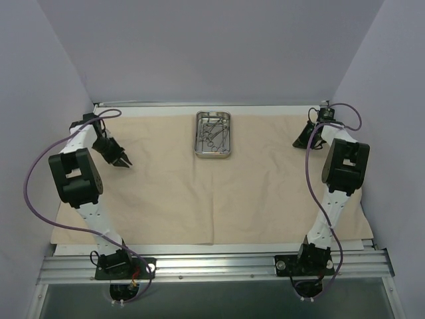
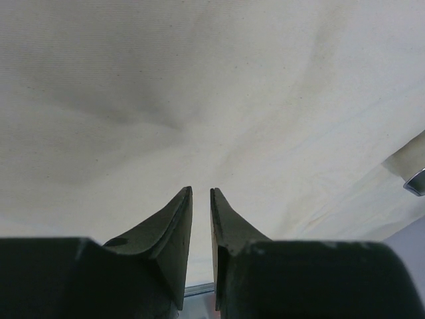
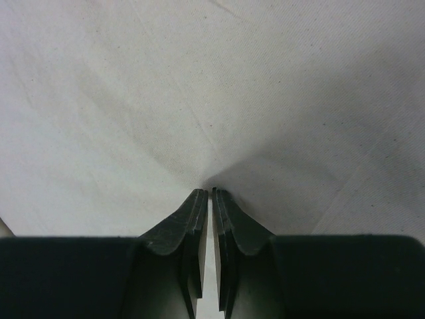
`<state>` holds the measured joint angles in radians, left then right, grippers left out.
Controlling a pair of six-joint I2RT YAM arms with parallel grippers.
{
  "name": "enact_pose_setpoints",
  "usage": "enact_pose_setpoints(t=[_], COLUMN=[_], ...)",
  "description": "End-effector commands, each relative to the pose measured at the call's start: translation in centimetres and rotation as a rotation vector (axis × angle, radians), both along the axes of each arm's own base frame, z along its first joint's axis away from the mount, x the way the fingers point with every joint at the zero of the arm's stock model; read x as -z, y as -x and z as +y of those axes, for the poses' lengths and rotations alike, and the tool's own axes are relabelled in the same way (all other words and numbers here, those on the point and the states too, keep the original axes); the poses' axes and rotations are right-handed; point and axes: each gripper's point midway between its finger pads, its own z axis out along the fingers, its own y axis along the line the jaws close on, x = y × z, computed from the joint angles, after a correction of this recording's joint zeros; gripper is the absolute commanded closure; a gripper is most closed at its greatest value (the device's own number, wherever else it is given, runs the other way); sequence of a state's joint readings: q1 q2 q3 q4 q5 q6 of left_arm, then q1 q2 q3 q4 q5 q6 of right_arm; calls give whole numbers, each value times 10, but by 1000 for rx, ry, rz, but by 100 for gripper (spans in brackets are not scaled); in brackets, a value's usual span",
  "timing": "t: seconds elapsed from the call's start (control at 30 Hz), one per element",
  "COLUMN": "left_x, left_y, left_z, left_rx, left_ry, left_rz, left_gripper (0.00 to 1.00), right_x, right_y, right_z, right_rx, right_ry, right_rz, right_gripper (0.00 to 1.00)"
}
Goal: Open and lay out the surgical kit
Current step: Smooth out the surgical kit at the center of the board.
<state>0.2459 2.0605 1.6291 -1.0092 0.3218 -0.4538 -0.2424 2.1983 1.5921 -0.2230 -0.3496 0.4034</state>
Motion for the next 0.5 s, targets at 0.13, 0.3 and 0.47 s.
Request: enact_pose_setpoints(t=[0.13,0.3,0.47], left_x=[-35,-33,-35], left_y=[-1,16,24], left_z=[13,5,-1], left_rx=[38,52,67], left_ry=[-83,-63,-47], left_rz=[-134,-125,-159], left_gripper=[73,72,65], right_x=[15,-35,-58], right_y=[50,27,9], right_z=[-14,40,103], right_rx=[-16,-123,-266], right_ry=[157,186,189], right_rz=[220,99,18], right_gripper=[72,44,31])
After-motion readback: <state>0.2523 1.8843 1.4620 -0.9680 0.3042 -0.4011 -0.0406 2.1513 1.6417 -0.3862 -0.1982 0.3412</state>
